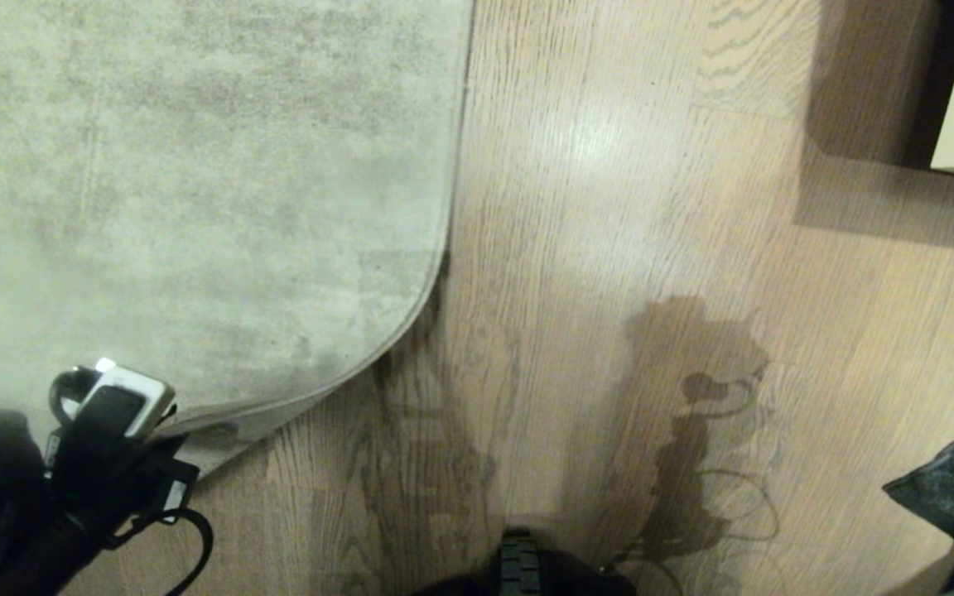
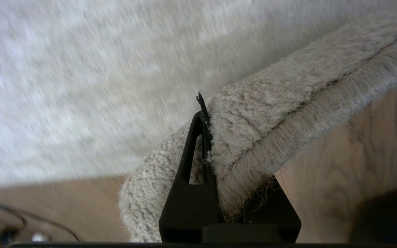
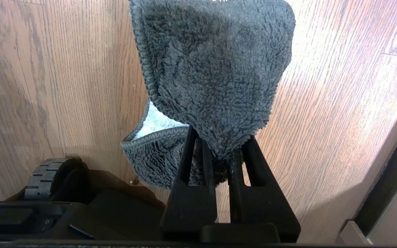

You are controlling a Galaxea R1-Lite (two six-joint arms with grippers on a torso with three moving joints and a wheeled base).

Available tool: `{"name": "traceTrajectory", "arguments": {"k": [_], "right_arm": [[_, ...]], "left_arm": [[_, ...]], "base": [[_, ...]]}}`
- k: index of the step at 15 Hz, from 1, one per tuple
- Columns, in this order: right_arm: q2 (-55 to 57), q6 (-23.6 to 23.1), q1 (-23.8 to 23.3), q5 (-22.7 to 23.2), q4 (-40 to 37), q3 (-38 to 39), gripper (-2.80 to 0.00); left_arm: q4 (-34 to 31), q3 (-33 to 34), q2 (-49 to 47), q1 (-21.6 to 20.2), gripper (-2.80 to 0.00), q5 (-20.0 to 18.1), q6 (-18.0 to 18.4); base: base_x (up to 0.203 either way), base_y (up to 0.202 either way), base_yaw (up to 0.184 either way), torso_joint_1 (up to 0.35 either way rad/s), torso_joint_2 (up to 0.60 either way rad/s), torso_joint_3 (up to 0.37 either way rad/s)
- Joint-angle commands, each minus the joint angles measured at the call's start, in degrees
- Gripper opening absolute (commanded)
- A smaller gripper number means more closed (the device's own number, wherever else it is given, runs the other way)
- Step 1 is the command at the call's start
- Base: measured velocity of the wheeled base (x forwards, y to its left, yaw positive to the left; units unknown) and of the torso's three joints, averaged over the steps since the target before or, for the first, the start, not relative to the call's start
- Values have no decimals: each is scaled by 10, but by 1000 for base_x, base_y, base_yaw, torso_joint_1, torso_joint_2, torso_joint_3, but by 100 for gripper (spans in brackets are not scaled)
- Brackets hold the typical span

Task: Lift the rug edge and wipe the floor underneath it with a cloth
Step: Lift up the carpet

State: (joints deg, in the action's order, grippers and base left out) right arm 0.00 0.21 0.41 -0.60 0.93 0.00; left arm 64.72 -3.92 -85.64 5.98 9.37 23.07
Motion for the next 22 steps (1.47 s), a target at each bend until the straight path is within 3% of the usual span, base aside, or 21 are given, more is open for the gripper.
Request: {"name": "traceTrajectory", "arguments": {"k": [1, 7, 14, 16, 22], "right_arm": [[0, 0, 0, 0, 0, 0, -280], [0, 0, 0, 0, 0, 0, -280], [1, 1, 0, 0, 0, 0, -280], [0, 1, 0, 0, 0, 0, -280], [0, 0, 0, 0, 0, 0, -280]], "left_arm": [[12, -11, 6, -33, -280, -16, 8], [69, -9, 7, -66, -280, -17, 5], [70, 16, 51, -119, -280, -17, 0], [70, 17, 51, -121, -280, -16, -17], [71, 25, 60, -122, -280, -16, -18]], "base": [[0, 0, 0, 0, 0, 0], [0, 0, 0, 0, 0, 0], [0, 0, 0, 0, 0, 0], [0, 0, 0, 0, 0, 0], [0, 0, 0, 0, 0, 0]]}}
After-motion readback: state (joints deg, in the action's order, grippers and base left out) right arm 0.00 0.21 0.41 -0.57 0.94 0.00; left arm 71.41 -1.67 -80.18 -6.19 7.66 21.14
